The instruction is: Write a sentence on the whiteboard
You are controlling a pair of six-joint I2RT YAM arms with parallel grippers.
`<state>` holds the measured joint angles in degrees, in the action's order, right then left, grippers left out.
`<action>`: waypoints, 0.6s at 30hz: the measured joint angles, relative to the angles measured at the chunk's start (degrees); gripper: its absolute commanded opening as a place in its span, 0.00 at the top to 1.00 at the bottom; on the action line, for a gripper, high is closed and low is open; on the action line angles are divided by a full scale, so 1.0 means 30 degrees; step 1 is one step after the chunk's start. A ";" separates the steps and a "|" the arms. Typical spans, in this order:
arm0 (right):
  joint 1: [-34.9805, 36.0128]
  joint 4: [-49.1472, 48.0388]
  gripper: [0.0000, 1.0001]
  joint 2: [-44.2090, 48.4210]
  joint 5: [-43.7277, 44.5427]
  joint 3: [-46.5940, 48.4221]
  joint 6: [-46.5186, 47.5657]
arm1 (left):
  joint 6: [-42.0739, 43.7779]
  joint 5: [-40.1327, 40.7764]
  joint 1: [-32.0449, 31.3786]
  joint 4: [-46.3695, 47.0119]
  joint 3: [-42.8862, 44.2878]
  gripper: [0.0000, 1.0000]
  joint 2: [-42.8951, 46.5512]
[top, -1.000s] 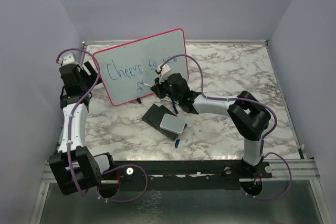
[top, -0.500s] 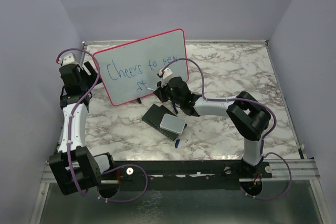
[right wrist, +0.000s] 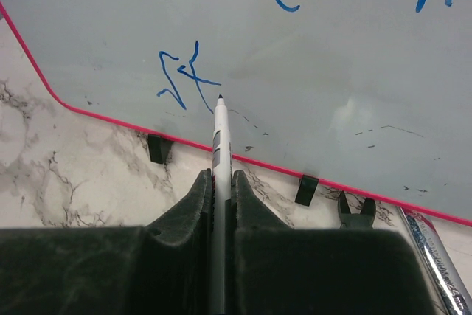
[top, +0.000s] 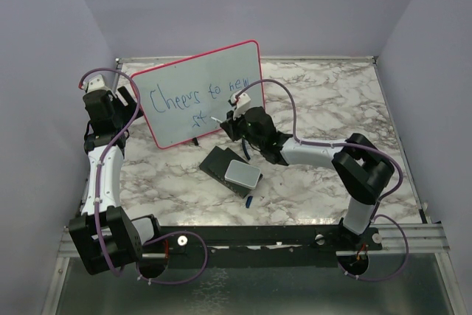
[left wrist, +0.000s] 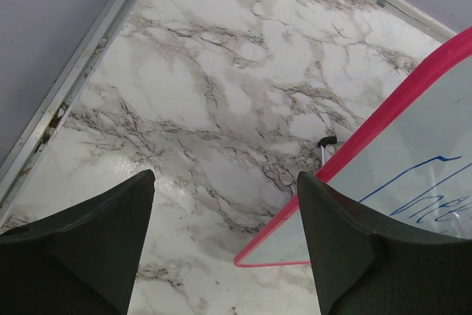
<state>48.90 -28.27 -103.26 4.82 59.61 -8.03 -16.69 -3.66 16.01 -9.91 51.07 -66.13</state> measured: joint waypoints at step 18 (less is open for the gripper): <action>-0.0510 0.0036 0.99 -0.0073 0.0452 0.0423 0.0029 | 0.0007 0.0000 0.0000 0.0000 0.0000 0.20 0.0022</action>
<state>47.37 -28.16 -103.48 6.17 60.88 -7.94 -16.67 -3.66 16.01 -9.91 51.07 -66.06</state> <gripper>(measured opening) 0.093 0.796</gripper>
